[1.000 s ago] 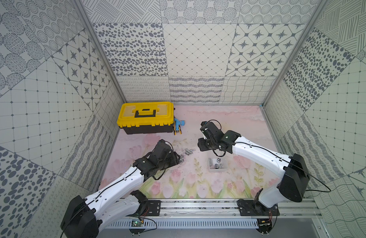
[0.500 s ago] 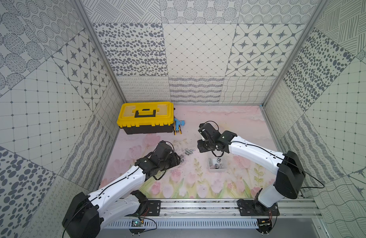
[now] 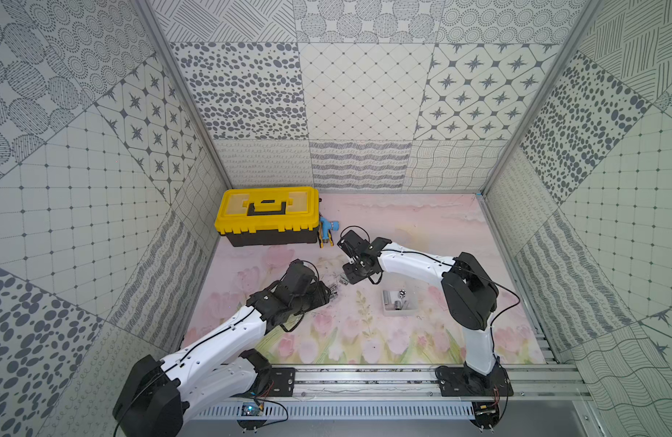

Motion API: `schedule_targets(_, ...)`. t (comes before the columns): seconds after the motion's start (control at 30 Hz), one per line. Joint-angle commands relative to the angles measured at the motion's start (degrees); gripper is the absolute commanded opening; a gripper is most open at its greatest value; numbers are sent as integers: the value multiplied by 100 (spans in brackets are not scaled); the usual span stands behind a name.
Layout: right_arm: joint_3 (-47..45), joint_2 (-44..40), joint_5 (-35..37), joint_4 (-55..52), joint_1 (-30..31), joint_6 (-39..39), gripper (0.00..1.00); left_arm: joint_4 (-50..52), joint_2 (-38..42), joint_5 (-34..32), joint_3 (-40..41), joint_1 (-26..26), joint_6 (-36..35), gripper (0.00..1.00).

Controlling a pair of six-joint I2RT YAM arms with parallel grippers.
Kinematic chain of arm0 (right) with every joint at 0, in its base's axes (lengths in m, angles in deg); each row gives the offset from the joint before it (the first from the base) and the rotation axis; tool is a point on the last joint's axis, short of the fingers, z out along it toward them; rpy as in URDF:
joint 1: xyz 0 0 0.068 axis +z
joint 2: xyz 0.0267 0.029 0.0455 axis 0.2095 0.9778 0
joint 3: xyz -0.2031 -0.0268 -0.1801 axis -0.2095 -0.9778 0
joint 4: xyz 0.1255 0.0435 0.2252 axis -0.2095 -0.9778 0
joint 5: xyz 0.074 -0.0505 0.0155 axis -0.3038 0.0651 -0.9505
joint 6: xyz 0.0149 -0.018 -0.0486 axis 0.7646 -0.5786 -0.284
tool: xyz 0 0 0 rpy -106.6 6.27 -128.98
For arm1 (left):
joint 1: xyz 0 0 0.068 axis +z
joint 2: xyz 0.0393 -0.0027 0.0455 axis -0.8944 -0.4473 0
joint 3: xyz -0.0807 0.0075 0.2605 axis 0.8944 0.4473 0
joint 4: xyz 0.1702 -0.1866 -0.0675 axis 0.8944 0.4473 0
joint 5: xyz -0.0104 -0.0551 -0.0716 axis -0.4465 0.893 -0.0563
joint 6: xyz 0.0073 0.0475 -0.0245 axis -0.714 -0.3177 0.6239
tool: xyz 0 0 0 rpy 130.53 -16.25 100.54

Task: Put the socket on the desktop into the storage box
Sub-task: Pick up the socket head at the center of the board.

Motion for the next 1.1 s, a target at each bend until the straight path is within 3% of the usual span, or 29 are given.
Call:
schedule_targets(0.0, 207, 175, -5, -59, -201, -151, 43, 1, 67, -32, 68, 71, -89, 63)
schedule_targets(0.87, 331, 861, -333, 166, -330, -421, 44, -62, -349, 36, -66, 148, -156, 63)
schedule_targets(1.07, 112, 758, -405, 255, -370, -376, 34, -124, -386, 27, -43, 150, -107, 63)
